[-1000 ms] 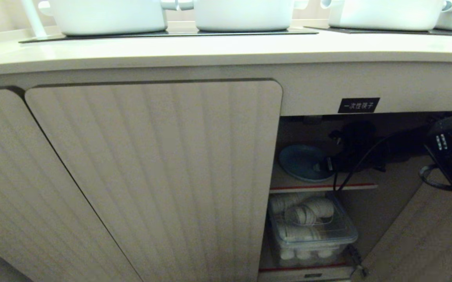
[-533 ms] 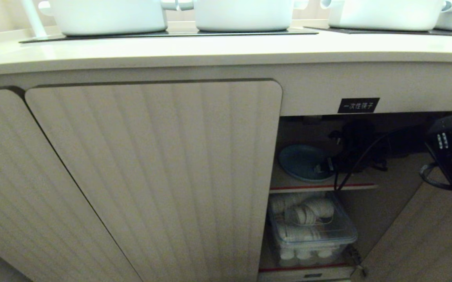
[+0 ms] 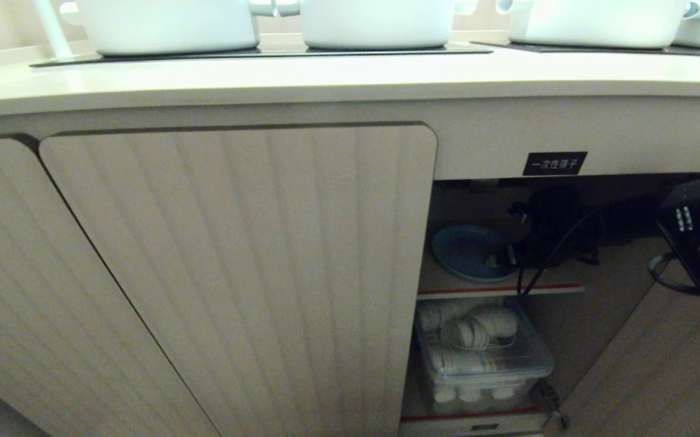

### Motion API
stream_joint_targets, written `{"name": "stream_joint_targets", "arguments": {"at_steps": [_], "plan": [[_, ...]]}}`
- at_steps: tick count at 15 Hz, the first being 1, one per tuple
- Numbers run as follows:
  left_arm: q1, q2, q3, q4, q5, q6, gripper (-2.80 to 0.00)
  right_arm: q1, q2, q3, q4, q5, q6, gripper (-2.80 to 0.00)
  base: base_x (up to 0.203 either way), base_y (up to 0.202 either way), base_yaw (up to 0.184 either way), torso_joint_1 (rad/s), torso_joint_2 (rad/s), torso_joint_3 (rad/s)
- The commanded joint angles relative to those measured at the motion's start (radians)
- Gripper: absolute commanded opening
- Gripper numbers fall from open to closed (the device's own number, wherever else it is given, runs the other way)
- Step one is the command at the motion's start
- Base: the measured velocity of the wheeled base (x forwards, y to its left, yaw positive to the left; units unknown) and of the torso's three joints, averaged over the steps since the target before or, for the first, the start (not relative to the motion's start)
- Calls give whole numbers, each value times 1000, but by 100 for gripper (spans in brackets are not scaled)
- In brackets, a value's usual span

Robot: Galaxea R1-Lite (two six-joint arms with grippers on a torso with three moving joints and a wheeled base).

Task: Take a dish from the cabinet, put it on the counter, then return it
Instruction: Take the plate from the cabinet

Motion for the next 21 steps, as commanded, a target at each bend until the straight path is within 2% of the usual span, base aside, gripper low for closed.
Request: {"name": "stream_joint_targets", "arguments": {"at_steps": [1, 2, 3, 21], "plan": [[0, 0, 0, 0, 1, 0, -280, 1, 8, 0, 1, 0, -3, 0, 0, 0, 0, 0, 0, 0], [0, 0, 0, 0, 1, 0, -280, 1, 8, 0, 1, 0, -3, 0, 0, 0, 0, 0, 0, 0], [0, 0, 0, 0, 1, 0, -280, 1, 8, 0, 1, 0, -3, -280, 0, 0, 0, 0, 0, 0], [0, 0, 0, 0, 0, 0, -280, 13, 5, 8, -8, 1, -6, -280, 0, 0, 0, 0, 0, 0]]}}
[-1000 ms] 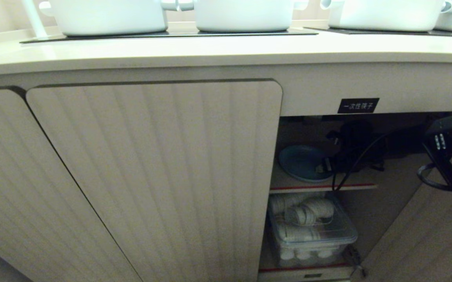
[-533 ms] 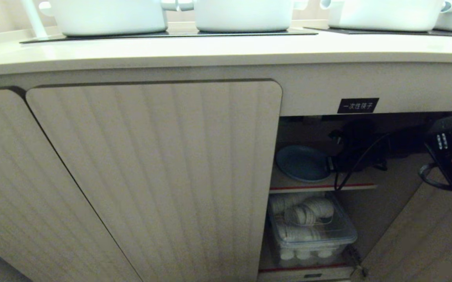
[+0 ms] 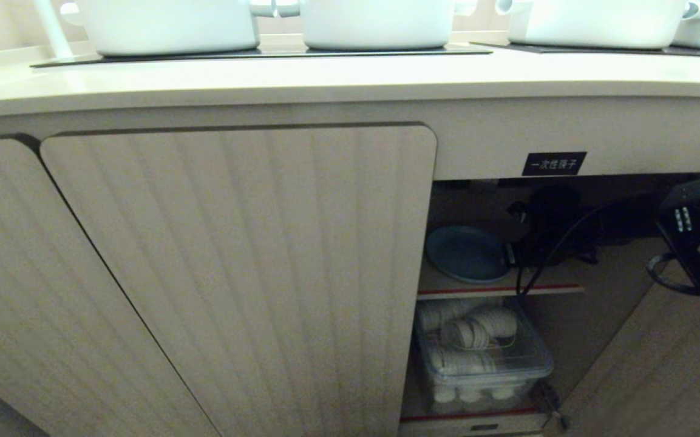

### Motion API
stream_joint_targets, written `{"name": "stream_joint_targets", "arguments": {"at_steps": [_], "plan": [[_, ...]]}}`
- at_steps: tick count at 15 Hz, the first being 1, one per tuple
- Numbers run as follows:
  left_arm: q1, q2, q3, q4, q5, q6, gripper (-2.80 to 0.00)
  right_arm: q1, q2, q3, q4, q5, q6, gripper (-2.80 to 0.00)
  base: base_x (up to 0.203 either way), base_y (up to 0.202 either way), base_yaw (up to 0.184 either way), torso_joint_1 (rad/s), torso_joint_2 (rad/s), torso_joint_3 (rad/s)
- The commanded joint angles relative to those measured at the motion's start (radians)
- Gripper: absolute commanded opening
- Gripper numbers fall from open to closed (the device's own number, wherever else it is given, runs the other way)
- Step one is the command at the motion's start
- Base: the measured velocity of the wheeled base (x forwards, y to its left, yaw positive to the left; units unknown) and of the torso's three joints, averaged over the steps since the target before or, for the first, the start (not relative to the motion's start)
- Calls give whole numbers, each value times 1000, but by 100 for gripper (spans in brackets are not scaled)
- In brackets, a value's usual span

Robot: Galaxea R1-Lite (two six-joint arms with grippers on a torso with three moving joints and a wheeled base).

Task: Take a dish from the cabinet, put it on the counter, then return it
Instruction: Take the plate from the cabinet

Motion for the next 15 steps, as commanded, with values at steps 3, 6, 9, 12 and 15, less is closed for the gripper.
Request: {"name": "stream_joint_targets", "arguments": {"at_steps": [3, 6, 9, 12, 15], "plan": [[0, 0, 0, 0, 2, 0, -280, 5, 0, 1, -17, 1, 1, -280, 0, 0, 0, 0, 0, 0], [0, 0, 0, 0, 2, 0, -280, 6, -15, 37, -61, 1, 2, -280, 0, 0, 0, 0, 0, 0], [0, 0, 0, 0, 2, 0, -280, 6, -29, 83, -119, 1, 3, -280, 0, 0, 0, 0, 0, 0], [0, 0, 0, 0, 0, 0, -280, 5, -46, 120, -155, 1, 4, -280, 0, 0, 0, 0, 0, 0], [0, 0, 0, 0, 0, 0, -280, 3, -63, 179, -226, 2, 17, -280, 0, 0, 0, 0, 0, 0]]}}
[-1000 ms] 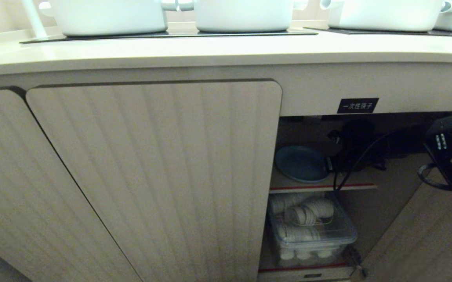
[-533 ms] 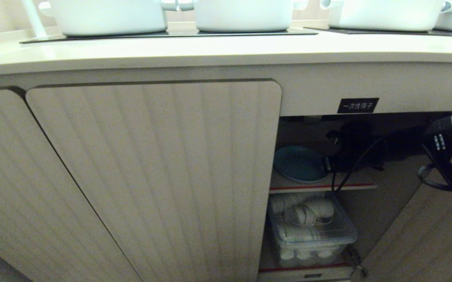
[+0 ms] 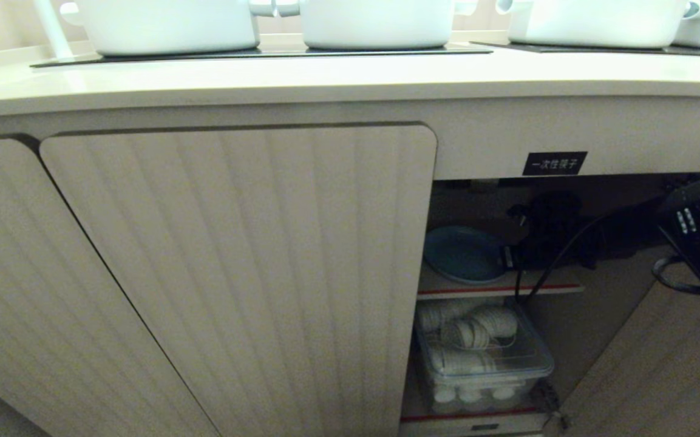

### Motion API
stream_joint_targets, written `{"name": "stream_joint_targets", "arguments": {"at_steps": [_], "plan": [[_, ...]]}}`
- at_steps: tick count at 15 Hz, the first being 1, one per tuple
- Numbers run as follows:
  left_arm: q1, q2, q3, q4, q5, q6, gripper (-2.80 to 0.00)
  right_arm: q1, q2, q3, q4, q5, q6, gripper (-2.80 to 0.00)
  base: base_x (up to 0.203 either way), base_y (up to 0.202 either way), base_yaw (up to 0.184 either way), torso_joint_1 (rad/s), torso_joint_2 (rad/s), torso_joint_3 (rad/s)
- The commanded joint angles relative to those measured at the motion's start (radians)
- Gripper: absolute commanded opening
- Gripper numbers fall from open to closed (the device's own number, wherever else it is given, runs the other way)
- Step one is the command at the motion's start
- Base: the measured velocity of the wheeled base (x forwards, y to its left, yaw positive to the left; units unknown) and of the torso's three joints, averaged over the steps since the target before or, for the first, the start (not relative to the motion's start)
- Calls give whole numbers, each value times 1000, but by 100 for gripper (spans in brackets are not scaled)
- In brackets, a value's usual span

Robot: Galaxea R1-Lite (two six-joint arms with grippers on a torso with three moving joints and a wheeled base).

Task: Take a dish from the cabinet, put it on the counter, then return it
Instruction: Take the plate from the cabinet

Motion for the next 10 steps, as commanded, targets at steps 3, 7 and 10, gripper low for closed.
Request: {"name": "stream_joint_targets", "arguments": {"at_steps": [3, 7, 10], "plan": [[0, 0, 0, 0, 2, 0, -280, 2, -34, 76, -91, 0, 61, -280, 0, 0, 0, 0, 0, 0], [0, 0, 0, 0, 0, 0, -280, 2, -60, 126, -150, 1, 79, -280, 0, 0, 0, 0, 0, 0], [0, 0, 0, 0, 0, 0, -280, 2, -76, 131, -151, 1, 91, -280, 0, 0, 0, 0, 0, 0]]}}
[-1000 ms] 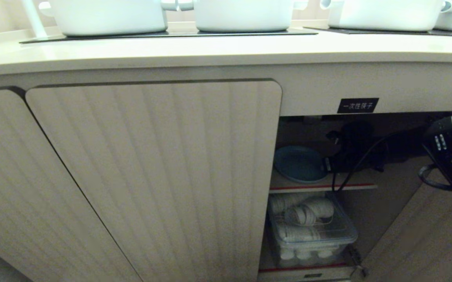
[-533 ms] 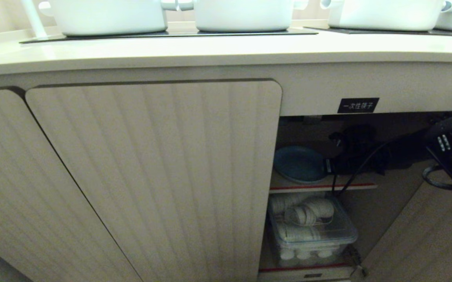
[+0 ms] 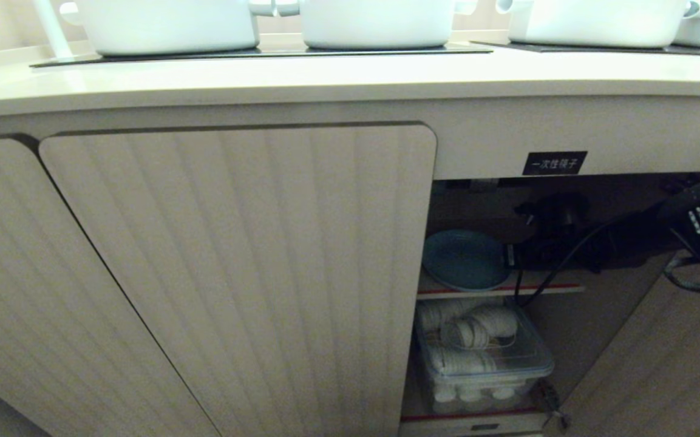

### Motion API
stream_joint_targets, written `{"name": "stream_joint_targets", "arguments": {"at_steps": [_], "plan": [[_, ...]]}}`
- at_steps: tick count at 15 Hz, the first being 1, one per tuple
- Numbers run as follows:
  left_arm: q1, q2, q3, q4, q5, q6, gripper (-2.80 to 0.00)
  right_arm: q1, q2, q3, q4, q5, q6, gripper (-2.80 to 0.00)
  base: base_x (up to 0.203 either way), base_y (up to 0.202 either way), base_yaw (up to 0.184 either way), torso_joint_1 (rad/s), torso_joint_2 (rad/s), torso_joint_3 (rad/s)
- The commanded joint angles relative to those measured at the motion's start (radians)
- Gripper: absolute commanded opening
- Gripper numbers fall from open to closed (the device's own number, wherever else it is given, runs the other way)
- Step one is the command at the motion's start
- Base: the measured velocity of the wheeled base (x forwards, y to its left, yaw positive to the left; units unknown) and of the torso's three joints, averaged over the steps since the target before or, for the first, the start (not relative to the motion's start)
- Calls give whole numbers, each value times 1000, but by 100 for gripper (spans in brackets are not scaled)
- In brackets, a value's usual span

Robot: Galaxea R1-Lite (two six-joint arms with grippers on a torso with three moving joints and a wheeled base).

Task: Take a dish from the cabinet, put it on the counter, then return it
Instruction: Take the plate from the cabinet

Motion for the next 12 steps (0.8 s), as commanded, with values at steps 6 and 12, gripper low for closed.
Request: {"name": "stream_joint_targets", "arguments": {"at_steps": [6, 12], "plan": [[0, 0, 0, 0, 1, 0, -280, 0, -61, 63, -10, 4, 21, -280, 0, 0, 0, 0, 0, 0], [0, 0, 0, 0, 0, 0, -280, 0, -102, 205, -101, 5, 43, -280, 0, 0, 0, 0, 0, 0]]}}
